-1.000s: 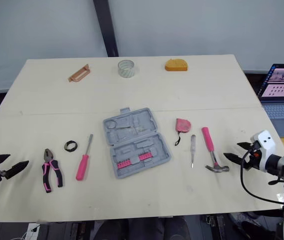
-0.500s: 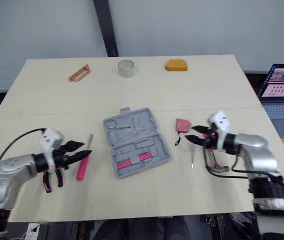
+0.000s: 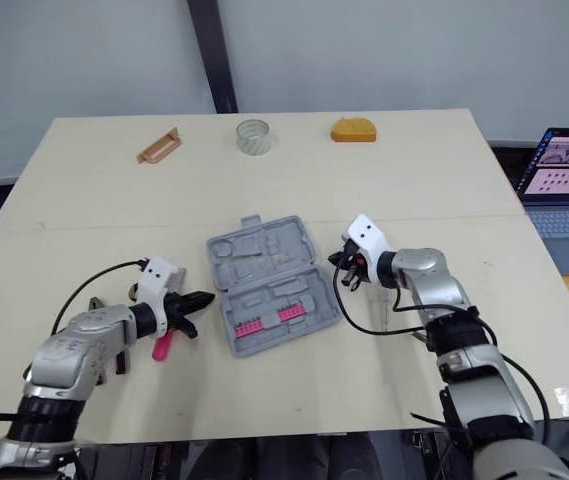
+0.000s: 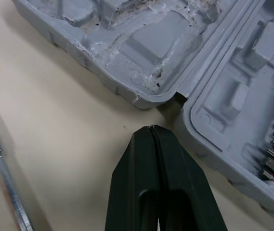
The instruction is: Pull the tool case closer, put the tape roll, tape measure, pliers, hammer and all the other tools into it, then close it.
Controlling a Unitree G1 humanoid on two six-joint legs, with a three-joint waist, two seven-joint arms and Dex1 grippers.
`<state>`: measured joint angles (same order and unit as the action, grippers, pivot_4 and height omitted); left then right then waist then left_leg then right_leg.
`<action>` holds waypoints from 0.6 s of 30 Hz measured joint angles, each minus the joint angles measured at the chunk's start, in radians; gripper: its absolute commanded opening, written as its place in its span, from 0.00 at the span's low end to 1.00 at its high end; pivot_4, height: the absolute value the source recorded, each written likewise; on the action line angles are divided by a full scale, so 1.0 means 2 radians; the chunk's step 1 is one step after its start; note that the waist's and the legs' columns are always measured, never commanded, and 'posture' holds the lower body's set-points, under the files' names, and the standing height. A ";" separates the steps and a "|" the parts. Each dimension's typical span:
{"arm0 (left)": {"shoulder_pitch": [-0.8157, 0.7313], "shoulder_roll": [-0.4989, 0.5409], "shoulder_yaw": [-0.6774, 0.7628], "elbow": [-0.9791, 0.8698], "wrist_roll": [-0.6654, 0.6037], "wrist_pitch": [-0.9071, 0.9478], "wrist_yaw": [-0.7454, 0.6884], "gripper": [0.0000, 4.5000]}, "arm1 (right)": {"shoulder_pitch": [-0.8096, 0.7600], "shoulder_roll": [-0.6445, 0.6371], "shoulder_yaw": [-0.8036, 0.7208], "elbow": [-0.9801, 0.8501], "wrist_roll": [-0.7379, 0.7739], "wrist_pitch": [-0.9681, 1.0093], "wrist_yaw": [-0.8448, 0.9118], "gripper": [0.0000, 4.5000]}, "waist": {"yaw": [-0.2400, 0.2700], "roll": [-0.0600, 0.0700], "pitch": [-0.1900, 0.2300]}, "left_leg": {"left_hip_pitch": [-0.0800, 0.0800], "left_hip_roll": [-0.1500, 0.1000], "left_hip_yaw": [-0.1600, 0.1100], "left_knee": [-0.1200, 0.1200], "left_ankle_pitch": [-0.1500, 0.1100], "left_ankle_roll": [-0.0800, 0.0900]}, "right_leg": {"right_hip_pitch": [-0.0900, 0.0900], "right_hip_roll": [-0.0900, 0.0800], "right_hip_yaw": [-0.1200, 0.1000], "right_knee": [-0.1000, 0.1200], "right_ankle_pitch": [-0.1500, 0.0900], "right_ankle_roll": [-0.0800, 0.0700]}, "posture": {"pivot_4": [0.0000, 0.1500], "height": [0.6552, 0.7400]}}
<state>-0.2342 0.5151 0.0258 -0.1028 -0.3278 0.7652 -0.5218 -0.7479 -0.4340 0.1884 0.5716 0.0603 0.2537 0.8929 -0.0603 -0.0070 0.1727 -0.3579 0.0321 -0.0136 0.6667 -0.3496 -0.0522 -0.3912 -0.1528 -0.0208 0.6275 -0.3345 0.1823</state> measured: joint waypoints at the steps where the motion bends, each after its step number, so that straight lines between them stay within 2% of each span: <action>1: -0.002 -0.003 -0.002 0.001 0.001 0.001 0.002 0.01 | -0.007 0.006 0.001 0.015 -0.004 -0.008 -0.001 0.01 | -0.001 0.000 0.000 | 0.000 0.000 0.000 0.000 0.000 0.000 | 0.000 0.000 0.000 0.000 0.000 0.000 | 1.00 1.00; 8: -0.013 -0.013 -0.003 0.007 0.011 -0.002 0.007 0.01 | -0.027 0.031 0.002 0.072 -0.018 -0.032 0.002 0.01 | -0.002 0.000 0.000 | 0.000 0.000 0.000 0.000 0.000 0.000 | 0.000 0.000 0.000 0.000 0.000 0.000 | 1.00 1.00; 18: -0.032 -0.028 -0.013 0.038 0.028 -0.014 0.010 0.01 | -0.029 0.037 0.001 0.082 -0.028 -0.049 0.019 0.01 | -0.004 0.000 0.000 | 0.000 0.000 -0.001 0.000 0.000 0.000 | 0.000 0.000 -0.001 0.000 0.000 0.000 | 1.00 1.00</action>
<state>-0.2979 0.4590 -0.0001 -0.0270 -0.2710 0.7368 -0.5023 -0.8053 -0.3592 0.1910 0.7360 0.0046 0.1555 0.9304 -0.0683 -0.0070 0.1727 -0.3579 0.0321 -0.0146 0.6667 -0.3496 -0.0523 -0.3909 -0.1529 -0.0219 0.6275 -0.3344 0.1821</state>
